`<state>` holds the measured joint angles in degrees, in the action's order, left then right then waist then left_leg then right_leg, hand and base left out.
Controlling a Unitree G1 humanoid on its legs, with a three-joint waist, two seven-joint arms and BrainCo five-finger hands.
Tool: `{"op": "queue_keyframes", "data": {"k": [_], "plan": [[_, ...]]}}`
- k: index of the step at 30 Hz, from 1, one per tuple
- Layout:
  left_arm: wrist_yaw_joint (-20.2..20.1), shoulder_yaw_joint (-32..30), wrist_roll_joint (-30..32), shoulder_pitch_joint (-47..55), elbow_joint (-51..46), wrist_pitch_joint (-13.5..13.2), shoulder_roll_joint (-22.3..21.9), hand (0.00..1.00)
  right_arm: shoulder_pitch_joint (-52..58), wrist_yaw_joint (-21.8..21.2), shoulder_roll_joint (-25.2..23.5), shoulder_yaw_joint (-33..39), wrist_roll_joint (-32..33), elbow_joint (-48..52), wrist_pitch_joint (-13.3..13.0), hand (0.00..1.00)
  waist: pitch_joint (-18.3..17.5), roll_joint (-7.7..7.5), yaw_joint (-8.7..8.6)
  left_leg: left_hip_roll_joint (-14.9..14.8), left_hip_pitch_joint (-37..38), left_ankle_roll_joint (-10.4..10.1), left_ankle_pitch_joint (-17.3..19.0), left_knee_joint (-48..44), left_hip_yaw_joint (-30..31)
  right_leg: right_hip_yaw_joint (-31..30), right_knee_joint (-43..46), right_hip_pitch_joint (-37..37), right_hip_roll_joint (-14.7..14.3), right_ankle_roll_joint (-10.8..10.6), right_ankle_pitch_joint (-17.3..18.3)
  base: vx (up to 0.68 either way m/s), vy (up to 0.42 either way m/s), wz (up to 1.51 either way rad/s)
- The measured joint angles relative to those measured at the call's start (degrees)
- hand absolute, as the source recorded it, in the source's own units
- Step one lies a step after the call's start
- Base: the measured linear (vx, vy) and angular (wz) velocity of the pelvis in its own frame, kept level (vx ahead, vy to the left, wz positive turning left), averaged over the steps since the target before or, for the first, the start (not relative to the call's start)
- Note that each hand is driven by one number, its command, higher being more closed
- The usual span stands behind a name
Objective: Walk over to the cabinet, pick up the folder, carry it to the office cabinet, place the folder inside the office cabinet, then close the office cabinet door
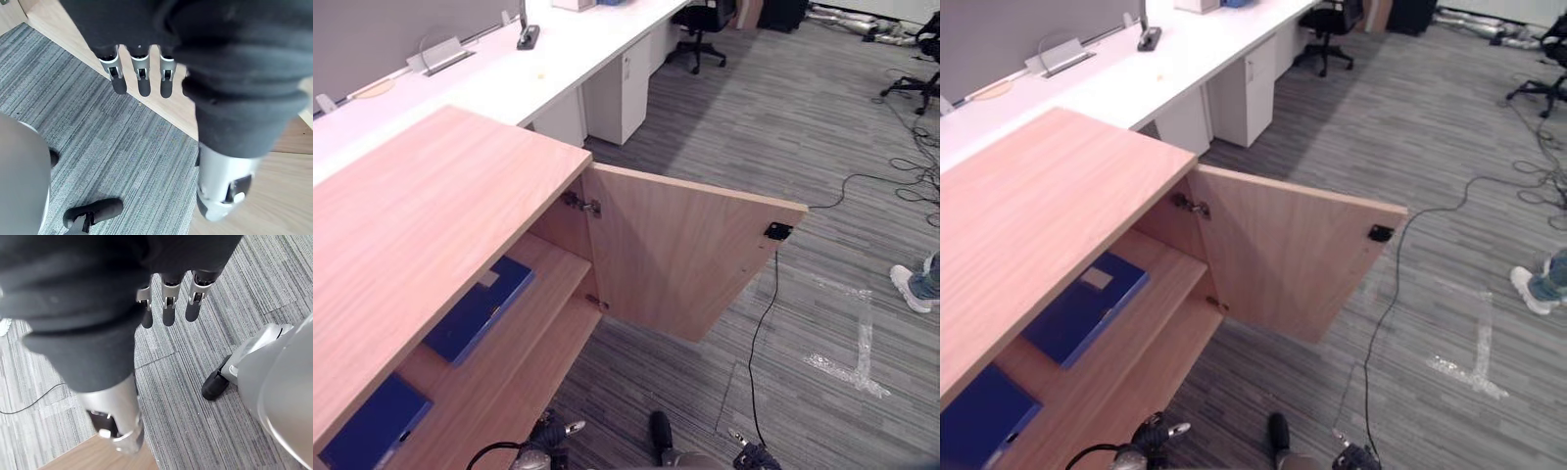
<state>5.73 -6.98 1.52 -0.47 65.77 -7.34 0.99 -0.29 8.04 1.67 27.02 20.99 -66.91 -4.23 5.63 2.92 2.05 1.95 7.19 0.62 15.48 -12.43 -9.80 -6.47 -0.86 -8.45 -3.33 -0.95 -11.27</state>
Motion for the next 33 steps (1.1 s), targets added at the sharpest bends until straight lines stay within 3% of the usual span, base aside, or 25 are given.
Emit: {"op": "queue_keyframes", "data": {"k": [1, 3, 4, 6, 9, 12, 18, 22, 27, 33], "plan": [[0.00, -0.21, 0.00, -0.04, -0.02, -0.01, -0.05, 0.00, -0.14, 0.01, -0.03, -0.31, 0.13, 0.22, -0.01, 0.00, 0.27, 0.01, 0.03, 0.08, -0.01, 0.21, -0.12, 0.00, -0.35, 0.60, 1.28, -0.71, 0.07, 0.10, 0.34, -0.19, 0.040, -0.18], [0.00, -0.83, -0.05, -0.10, -0.25, -0.05, -0.20, 0.00, -0.30, 0.06, -0.11, -1.92, 0.18, 2.11, -0.13, 0.00, 1.17, 0.30, 0.02, 0.24, -0.01, 0.42, -0.20, 0.22, -1.46, 8.43, 7.58, -3.29, 1.99, 2.77, 4.91, -0.17, 0.037, -0.02], [0.02, -1.08, -0.08, 0.17, -0.59, -0.05, -0.27, 0.00, -0.42, 0.18, -0.07, -1.92, 0.17, 2.66, -0.15, 0.00, 1.38, 0.52, 0.04, 0.17, 0.19, 0.83, -0.24, 0.95, -2.32, 15.40, 14.26, -5.62, 4.68, 3.75, 8.39, -0.08, 0.058, 0.07], [0.10, -1.53, -0.78, 1.01, -1.12, -0.07, -0.18, 0.00, -0.95, 0.50, -0.02, -2.19, 0.08, 2.70, -0.17, 0.00, 1.51, 0.51, 0.05, -0.42, 1.79, 1.78, -0.47, 2.97, -2.67, 23.12, 22.65, -6.07, 7.84, 3.43, 13.00, 0.01, 0.043, 0.03], [0.08, -0.84, -1.36, 1.40, -1.24, -0.10, 0.06, 0.00, -2.34, 0.59, 0.00, -4.15, -0.02, 2.66, -0.20, 0.00, 1.24, -0.08, 0.01, -0.79, 2.03, 1.58, -0.54, 3.56, -2.88, 24.16, 21.54, -5.21, 7.76, 2.27, 15.88, 0.06, -0.057, -0.13], [0.10, -0.74, -1.31, 1.27, -1.12, 0.03, -0.16, 0.00, -3.62, 0.62, 0.17, -4.61, -0.04, 2.52, -0.20, 0.00, 1.42, 0.98, 0.14, -2.21, 1.21, -0.23, -2.13, 3.86, -2.80, 22.68, 13.80, -2.56, 4.12, 3.27, 12.68, 0.09, -0.115, -0.31], [0.40, -1.21, -2.04, 1.34, -1.21, 0.05, 0.06, 0.00, -4.82, 1.08, 1.30, -4.75, -1.09, 2.50, -0.41, 0.00, 1.31, 0.01, 0.61, -3.12, -1.05, -0.43, -2.00, 3.58, 0.30, 18.46, -2.66, 4.89, 0.93, 3.88, 4.78, 0.02, -0.069, -0.36], [0.58, -1.23, -1.70, 1.48, -1.24, 0.11, 0.34, 0.00, -2.94, 1.19, 1.59, -10.58, -3.09, 8.84, -0.39, 0.00, 0.32, -0.05, 0.64, -3.35, -1.67, -0.64, -2.03, 3.89, 0.00, 15.92, -3.99, 5.65, 0.86, 2.72, 3.37, -0.01, 0.086, -0.30], [0.59, -1.23, -1.39, 1.66, -1.53, 0.19, 1.11, 0.00, -2.81, 1.52, 2.66, -10.75, -5.96, 17.94, -0.50, 0.00, -0.27, -1.18, 0.67, -2.49, -1.21, -0.64, -1.98, 4.22, -0.44, 15.22, -4.32, 5.65, 1.45, 2.40, 3.20, 0.00, 0.093, -0.08], [0.11, -1.14, -1.33, 2.25, -2.29, 0.22, 2.18, 0.00, -7.77, 2.21, 9.80, -10.76, -9.43, 26.44, -1.25, 0.00, -0.90, -1.13, 0.62, -1.32, -1.57, -0.65, -2.01, 2.67, 0.00, 14.00, -4.31, 5.63, 2.45, 2.26, 3.10, -0.01, 0.056, -0.10]]}}
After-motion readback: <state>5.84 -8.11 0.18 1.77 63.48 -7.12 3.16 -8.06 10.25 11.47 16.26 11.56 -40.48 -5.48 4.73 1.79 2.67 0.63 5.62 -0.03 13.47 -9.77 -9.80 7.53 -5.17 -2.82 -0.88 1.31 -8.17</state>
